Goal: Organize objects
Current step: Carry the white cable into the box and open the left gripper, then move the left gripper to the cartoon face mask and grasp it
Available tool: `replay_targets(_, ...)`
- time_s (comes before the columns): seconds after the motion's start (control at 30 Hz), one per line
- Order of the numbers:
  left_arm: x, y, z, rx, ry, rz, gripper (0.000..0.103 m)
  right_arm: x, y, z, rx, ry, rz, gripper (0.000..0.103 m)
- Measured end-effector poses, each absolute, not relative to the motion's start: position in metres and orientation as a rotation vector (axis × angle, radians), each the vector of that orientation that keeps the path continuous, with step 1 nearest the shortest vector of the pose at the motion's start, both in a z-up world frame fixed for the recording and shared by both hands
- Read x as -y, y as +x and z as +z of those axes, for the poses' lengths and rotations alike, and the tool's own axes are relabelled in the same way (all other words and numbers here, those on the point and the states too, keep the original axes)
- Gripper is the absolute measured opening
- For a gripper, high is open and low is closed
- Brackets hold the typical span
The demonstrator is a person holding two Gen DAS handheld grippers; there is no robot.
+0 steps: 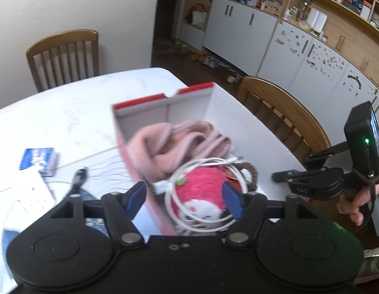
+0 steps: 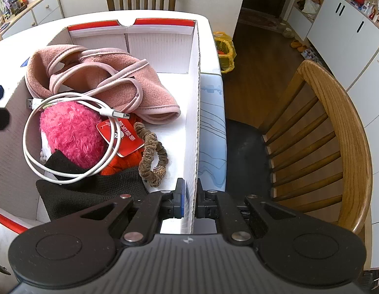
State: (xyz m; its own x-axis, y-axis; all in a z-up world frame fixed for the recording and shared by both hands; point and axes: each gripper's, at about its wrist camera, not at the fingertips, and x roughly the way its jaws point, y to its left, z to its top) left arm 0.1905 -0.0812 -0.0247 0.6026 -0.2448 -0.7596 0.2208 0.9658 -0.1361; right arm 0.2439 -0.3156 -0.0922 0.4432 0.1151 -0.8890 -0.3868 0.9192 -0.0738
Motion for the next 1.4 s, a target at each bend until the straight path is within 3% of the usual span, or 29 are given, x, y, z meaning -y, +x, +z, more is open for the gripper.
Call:
replay_targets(0.27, 0.016, 0.192, -0.017, -0.867, -0.065, -0.126, 0.086, 0.314, 0.244, -0.093, -1.074, -0.291, 0.302, 0.007)
replay_targets(0.4, -0.021, 0.199, -0.02, -0.863, -0.102, -0.03, 0.1, 0.313, 0.244, -0.093, -1.076, -0.294, 0.296, 0.007)
replay_targets(0.77, -0.1, 0.228, -0.065, -0.93, -0.19, 0.196, 0.101, 0.308, 0.245, -0.093, -1.094, -0.305, 0.276, 0.008)
replay_targets(1.4, -0.128, 0.266, -0.132, -0.972, -0.255, 0.286, 0.099, 0.3, 0.248, -0.096, -1.122, -0.315, 0.202, 0.011)
